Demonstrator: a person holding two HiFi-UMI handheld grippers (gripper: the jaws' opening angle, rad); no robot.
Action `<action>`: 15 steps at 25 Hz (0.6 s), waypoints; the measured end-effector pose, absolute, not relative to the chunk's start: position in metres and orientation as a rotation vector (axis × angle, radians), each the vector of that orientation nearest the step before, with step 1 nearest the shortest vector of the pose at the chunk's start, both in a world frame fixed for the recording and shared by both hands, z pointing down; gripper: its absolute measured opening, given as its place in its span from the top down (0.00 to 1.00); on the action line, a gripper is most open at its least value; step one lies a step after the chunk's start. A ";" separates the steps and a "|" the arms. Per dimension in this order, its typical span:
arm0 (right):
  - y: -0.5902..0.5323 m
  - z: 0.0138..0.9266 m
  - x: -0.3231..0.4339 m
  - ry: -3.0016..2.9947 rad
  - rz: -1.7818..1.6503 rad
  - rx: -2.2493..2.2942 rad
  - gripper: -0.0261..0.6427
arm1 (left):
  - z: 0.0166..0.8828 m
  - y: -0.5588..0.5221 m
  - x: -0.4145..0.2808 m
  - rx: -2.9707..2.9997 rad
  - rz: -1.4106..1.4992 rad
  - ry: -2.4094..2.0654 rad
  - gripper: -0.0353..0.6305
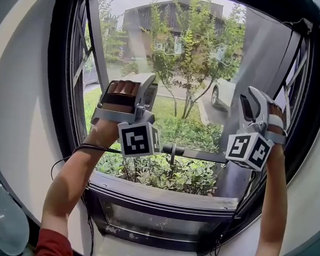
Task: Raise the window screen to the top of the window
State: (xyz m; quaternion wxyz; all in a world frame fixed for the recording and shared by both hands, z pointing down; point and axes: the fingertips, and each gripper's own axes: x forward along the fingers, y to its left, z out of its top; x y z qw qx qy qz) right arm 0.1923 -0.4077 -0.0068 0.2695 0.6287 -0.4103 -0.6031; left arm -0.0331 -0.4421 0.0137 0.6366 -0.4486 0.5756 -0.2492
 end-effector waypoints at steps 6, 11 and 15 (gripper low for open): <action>-0.416 0.044 0.198 -1.182 -1.553 1.677 0.75 | 0.052 -0.448 -0.043 -1.118 -0.571 1.342 0.78; -0.415 0.090 0.193 -1.276 -1.498 1.676 0.75 | 0.093 -0.446 -0.048 -1.231 -0.558 1.357 0.78; -0.407 0.127 0.187 -1.378 -1.452 1.691 0.75 | 0.129 -0.442 -0.048 -1.352 -0.525 1.371 0.78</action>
